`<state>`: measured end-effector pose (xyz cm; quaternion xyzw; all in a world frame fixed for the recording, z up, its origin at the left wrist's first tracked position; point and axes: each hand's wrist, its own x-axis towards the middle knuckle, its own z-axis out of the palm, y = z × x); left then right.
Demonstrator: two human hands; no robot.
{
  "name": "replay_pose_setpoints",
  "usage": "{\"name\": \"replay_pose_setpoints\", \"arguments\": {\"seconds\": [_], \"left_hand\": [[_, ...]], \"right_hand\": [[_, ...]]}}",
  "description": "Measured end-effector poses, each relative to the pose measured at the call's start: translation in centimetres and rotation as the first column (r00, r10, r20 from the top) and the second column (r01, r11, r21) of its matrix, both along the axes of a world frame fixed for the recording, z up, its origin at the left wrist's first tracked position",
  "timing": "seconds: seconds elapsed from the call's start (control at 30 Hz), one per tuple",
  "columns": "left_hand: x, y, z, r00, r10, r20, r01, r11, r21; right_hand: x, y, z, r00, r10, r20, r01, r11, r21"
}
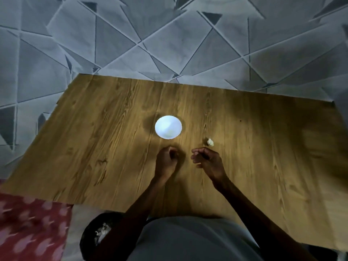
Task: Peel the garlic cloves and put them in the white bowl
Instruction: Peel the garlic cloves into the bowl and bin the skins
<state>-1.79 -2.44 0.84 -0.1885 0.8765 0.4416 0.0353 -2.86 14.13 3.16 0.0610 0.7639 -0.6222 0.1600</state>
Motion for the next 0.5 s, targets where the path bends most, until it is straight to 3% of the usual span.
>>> {"name": "replay_pose_setpoints", "arguments": {"seconds": [0.17, 0.33, 0.5], "left_hand": [[-1.6, 0.7, -1.6, 0.98, -0.147, 0.133, 0.186, 0.912, -0.365], [-2.3, 0.4, -1.7, 0.958, -0.224, 0.178, 0.281, 0.852, -0.442], [-5.1, -0.9, 1.5, 0.973, -0.14, -0.182, 0.073, 0.94, -0.334]], "right_hand": [[-1.8, 0.5, -0.9, 0.999, 0.034, 0.016, -0.034, 0.999, -0.001], [-3.1, 0.2, -1.6, 0.997, 0.067, 0.026, -0.067, 0.998, 0.0], [-4.6, 0.3, -1.9, 0.996, 0.084, -0.012, -0.084, 0.996, 0.031]]}}
